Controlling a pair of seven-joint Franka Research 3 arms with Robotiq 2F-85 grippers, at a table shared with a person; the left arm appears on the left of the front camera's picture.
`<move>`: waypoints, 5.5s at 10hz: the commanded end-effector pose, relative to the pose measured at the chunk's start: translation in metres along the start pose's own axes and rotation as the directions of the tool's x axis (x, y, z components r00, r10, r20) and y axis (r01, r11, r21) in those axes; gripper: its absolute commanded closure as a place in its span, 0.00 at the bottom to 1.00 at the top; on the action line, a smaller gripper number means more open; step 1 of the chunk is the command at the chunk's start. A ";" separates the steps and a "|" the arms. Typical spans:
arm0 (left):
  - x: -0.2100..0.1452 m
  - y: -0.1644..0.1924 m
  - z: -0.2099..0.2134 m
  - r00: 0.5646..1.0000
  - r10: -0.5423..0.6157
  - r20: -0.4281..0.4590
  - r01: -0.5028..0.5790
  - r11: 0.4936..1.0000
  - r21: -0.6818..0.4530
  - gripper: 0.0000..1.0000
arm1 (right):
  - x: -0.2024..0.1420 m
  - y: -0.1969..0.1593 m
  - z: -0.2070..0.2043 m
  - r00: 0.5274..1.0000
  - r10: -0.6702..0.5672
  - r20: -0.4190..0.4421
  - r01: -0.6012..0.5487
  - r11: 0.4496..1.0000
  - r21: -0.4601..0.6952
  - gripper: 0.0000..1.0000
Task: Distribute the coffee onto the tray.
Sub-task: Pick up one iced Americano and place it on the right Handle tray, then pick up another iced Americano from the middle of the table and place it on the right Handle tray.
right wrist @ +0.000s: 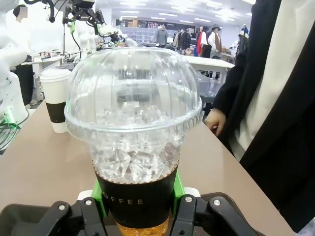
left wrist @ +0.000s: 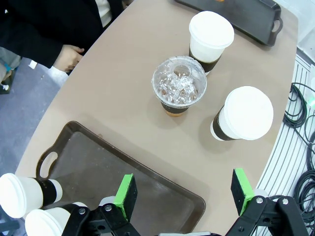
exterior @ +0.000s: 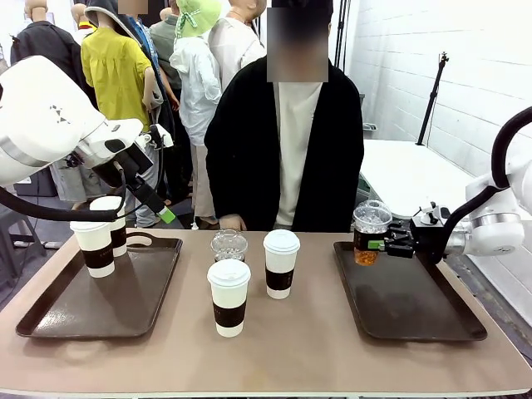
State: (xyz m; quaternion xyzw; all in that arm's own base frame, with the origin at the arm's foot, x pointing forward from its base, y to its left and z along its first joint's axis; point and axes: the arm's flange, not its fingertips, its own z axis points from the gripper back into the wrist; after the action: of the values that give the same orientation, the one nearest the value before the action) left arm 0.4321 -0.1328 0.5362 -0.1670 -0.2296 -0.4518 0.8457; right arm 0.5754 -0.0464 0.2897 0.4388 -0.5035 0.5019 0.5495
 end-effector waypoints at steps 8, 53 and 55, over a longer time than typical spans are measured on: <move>-0.002 0.001 0.001 1.000 -0.005 0.004 0.006 1.000 -0.014 0.00 | -0.039 -0.061 0.010 0.995 0.033 0.091 -0.029 0.999 -0.042 0.43; -0.002 0.001 0.001 1.000 -0.005 0.004 0.006 1.000 -0.014 0.00 | -0.049 0.051 0.053 0.994 -0.111 0.013 0.112 0.982 -0.154 0.00; -0.002 0.001 0.001 1.000 -0.005 0.004 0.006 1.000 -0.014 0.00 | -0.044 0.077 0.042 0.994 -0.107 -0.002 0.106 0.988 -0.116 0.00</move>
State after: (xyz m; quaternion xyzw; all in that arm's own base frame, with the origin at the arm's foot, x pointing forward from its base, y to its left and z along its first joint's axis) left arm 0.4321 -0.1328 0.5360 -0.1668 -0.2294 -0.4517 0.8459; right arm 0.5101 -0.0927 0.2422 0.4402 -0.5128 0.4279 0.6001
